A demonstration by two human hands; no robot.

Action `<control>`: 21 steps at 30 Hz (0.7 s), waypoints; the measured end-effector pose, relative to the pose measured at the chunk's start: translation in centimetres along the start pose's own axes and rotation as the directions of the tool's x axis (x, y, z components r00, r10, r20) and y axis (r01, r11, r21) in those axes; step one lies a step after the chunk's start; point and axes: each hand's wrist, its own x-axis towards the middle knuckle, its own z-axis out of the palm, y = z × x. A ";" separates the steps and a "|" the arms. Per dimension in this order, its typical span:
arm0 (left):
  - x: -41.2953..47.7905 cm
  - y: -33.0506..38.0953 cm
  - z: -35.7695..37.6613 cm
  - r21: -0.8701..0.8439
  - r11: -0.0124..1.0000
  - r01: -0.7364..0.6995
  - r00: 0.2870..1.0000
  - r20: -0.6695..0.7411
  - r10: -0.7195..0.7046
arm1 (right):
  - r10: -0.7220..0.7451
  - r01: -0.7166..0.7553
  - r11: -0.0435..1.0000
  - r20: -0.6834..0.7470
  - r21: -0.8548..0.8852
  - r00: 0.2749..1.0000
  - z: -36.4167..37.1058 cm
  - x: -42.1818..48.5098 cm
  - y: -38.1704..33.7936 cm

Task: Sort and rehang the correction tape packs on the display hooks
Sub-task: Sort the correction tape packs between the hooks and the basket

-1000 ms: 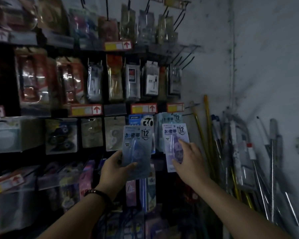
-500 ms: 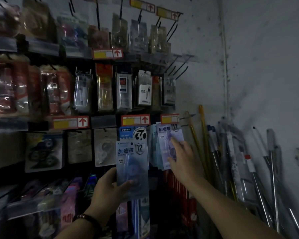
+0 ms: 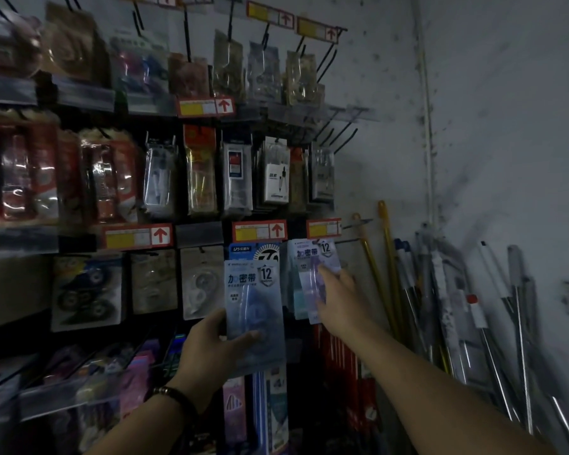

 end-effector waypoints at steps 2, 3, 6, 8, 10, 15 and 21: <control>-0.1 0.4 0.0 0.005 1.000 0.009 1.000 0.002 -0.009 | 0.006 -0.006 1.000 -0.017 -0.022 1.000 0.9 0.5 -0.2; -0.2 0.6 0.0 0.008 1.000 0.015 1.000 0.004 -0.015 | 0.022 -0.023 0.999 -0.021 -0.024 1.000 1.2 0.6 -0.3; -0.3 0.9 0.0 0.031 0.999 0.028 1.000 -0.002 -0.028 | 0.035 -0.037 0.999 -0.059 -0.029 0.998 1.4 0.3 -0.5; -0.4 1.1 0.3 0.024 0.999 0.036 0.999 -0.006 -0.036 | -0.067 0.064 0.998 -0.131 -0.022 0.989 0.6 -0.9 -1.2; -0.7 1.4 0.9 -0.009 0.999 0.048 0.999 0.002 -0.048 | -0.193 0.196 0.981 -0.159 0.005 0.968 -0.5 -3.0 -2.4; -1.5 2.3 3.0 -0.142 0.985 0.097 0.995 0.051 -0.091 | -0.363 0.362 0.931 0.017 0.049 0.932 -2.1 -8.1 -4.6; -1.9 3.1 4.0 -0.122 0.979 0.162 0.981 0.128 -0.147 | -0.258 0.255 0.952 -0.004 0.171 0.966 -3.0 -8.6 -3.8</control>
